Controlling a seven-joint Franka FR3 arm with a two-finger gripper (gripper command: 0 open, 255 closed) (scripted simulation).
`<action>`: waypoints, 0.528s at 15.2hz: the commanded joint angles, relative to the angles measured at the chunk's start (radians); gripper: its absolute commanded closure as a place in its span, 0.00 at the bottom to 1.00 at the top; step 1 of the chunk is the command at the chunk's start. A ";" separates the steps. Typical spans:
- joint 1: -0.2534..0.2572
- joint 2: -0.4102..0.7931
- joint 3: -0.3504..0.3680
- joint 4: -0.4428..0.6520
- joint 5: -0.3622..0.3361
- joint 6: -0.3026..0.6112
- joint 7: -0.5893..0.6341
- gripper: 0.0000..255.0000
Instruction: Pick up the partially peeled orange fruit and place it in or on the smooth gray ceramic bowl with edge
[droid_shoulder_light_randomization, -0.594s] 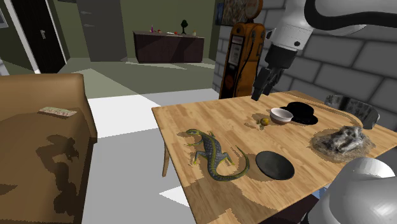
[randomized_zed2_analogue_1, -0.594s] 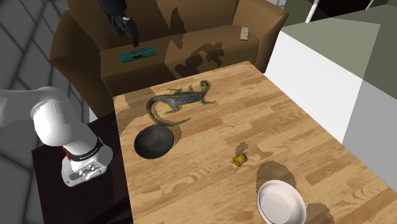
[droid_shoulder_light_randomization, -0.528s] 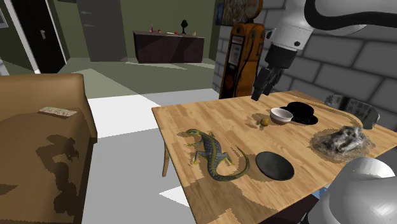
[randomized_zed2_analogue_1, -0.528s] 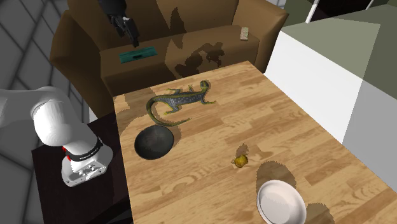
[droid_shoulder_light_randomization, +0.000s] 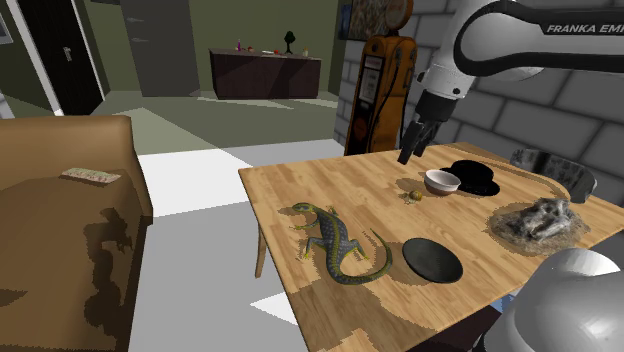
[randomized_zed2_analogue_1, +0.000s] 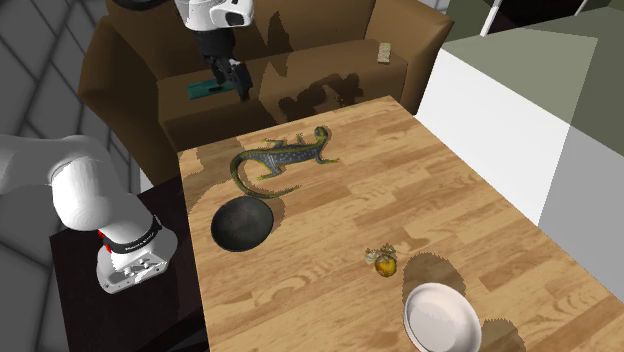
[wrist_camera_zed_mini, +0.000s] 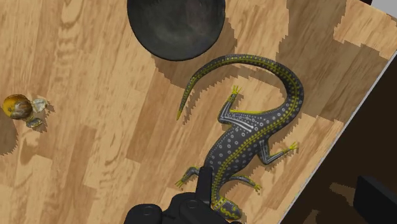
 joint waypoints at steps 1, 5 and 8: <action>-0.011 0.036 -0.032 -0.007 -0.015 0.037 -0.037 0.00; -0.033 0.118 -0.101 -0.008 -0.041 0.110 -0.112 0.00; -0.046 0.191 -0.152 0.003 -0.052 0.163 -0.169 0.00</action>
